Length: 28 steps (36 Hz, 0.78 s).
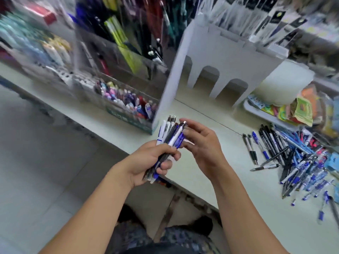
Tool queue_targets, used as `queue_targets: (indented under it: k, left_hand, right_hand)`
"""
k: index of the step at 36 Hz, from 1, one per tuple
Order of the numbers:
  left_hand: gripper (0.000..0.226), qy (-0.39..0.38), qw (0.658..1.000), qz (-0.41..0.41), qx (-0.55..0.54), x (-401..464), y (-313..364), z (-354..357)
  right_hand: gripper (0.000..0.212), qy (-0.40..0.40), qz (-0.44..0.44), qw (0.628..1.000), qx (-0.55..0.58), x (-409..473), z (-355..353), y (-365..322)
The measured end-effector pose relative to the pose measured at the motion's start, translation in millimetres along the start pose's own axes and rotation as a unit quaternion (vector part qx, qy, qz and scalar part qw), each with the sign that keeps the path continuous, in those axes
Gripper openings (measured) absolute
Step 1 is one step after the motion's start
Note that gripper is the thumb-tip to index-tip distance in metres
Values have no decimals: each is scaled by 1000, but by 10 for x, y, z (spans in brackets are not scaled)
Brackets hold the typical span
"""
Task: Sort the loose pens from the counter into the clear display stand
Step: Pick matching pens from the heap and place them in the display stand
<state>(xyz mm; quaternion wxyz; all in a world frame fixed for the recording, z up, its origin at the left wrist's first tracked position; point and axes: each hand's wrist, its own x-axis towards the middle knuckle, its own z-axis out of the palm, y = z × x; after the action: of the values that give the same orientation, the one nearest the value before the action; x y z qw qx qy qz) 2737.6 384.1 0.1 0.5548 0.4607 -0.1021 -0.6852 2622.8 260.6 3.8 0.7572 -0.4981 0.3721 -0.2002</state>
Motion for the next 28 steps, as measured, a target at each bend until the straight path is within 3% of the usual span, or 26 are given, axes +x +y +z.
queue_targets:
  k: [5, 12, 17, 24, 28]
  left_hand:
    - [21, -22, 998, 18, -54, -241, 246, -333]
    - [21, 81, 992, 89, -37, -365, 447, -577]
    - [21, 68, 994, 87, -19, -484, 683, -830]
    - [29, 69, 989, 129, -18, -478, 1148, -1141]
    - [24, 70, 987, 144, 1, -459, 1458, -1254]
  right_hand:
    - [27, -26, -1, 999, -44, 70, 526, -20]
    - [23, 3, 25, 998, -55, 235, 983, -114]
    - [17, -23, 21, 999, -37, 380, 1221, -183]
    - [28, -65, 9, 998, 22, 700, 1623, -320]
    - [22, -106, -9, 994, -38, 950, 1764, -489]
